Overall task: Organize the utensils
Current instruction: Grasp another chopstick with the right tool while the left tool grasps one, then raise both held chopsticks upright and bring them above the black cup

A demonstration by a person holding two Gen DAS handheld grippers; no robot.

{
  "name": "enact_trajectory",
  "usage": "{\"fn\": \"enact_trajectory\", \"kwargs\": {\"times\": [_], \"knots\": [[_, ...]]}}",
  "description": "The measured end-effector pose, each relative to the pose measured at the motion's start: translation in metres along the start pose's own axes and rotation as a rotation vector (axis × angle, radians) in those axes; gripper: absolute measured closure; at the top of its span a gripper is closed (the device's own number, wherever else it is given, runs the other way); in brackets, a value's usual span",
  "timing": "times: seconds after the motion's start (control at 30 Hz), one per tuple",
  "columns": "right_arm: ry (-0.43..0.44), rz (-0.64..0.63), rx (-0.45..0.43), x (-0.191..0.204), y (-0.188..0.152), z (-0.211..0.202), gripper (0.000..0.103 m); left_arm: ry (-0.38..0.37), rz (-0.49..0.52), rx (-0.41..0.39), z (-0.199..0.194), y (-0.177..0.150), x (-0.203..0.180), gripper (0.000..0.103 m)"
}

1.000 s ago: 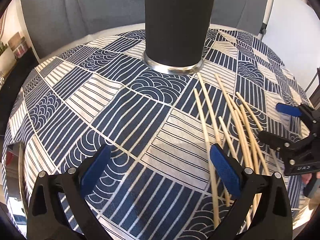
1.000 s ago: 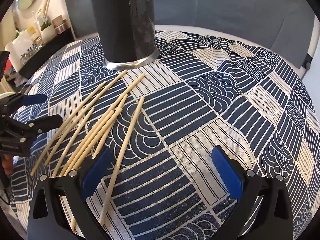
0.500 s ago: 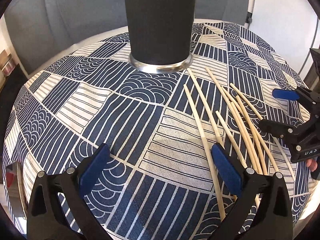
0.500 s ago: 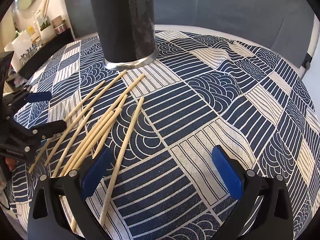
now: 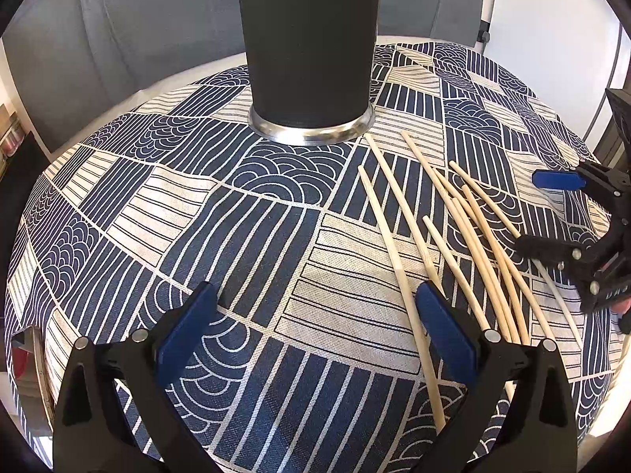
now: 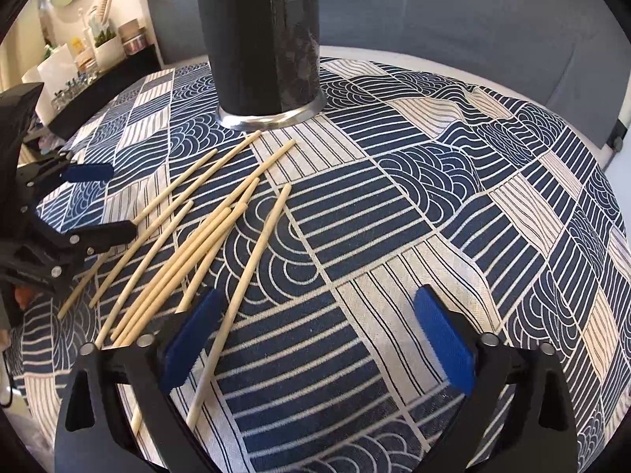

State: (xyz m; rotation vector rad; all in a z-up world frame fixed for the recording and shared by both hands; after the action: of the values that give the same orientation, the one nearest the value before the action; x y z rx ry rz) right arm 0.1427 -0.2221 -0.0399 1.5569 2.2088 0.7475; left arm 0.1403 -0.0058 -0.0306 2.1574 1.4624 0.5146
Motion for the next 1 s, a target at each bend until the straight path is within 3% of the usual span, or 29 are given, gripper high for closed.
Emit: {"fn": "enact_trajectory", "kwargs": {"times": [0.03, 0.07, 0.13, 0.2, 0.27, 0.33, 0.5, 0.67, 0.9, 1.0], "knots": [[-0.002, 0.0, -0.006, -0.002, 0.0, -0.005, 0.057, 0.0, -0.002, 0.001, -0.001, 0.0, 0.001, 0.012], [-0.002, 0.002, -0.004, -0.004, -0.001, -0.008, 0.085, 0.003, -0.006, 0.002, -0.004, -0.001, 0.005, 0.025], [-0.002, -0.012, 0.003, -0.01, -0.004, -0.01, 0.092, 0.015, -0.021, 0.008, -0.009, -0.002, 0.015, 0.048], [-0.028, -0.029, -0.008, -0.015, -0.007, -0.012, 0.095, 0.033, -0.049, 0.016, -0.014, -0.004, 0.029, 0.083], [-0.022, 0.011, -0.002, -0.023, -0.008, -0.014, 0.095, 0.052, -0.062, 0.024, -0.018, -0.008, 0.038, 0.097], [0.003, 0.053, 0.005, -0.029, -0.01, -0.017, 0.096, 0.067, -0.063, 0.016, -0.021, -0.012, 0.042, 0.098], [0.152, 0.194, -0.028, -0.044, -0.016, -0.025, 0.098, -0.052, -0.211, 0.019, -0.026, -0.019, 0.064, 0.098], [0.201, 0.219, -0.106, -0.036, -0.015, -0.044, 0.098, -0.111, -0.267, 0.013, -0.031, -0.028, 0.069, 0.098], [0.248, 0.159, -0.227, -0.012, 0.008, -0.083, 0.098, -0.091, -0.249, -0.034, -0.057, -0.024, 0.064, 0.098], [0.277, 0.147, -0.286, -0.002, 0.022, -0.098, 0.098, -0.117, -0.252, -0.075, -0.074, -0.014, 0.067, 0.098]]}}
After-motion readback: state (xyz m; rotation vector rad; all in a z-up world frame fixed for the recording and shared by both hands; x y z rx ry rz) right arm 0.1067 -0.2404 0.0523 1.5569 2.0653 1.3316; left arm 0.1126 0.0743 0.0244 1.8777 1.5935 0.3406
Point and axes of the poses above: each gripper's, at about its wrist camera, not at the fingertips, and z roughly the way its jaws point, x to its left, y to its top, the point moved 1 cm from there along z, roughly the way its jaws point, and after that the axes turned 2 degrees about z, right-handed, at the moved point
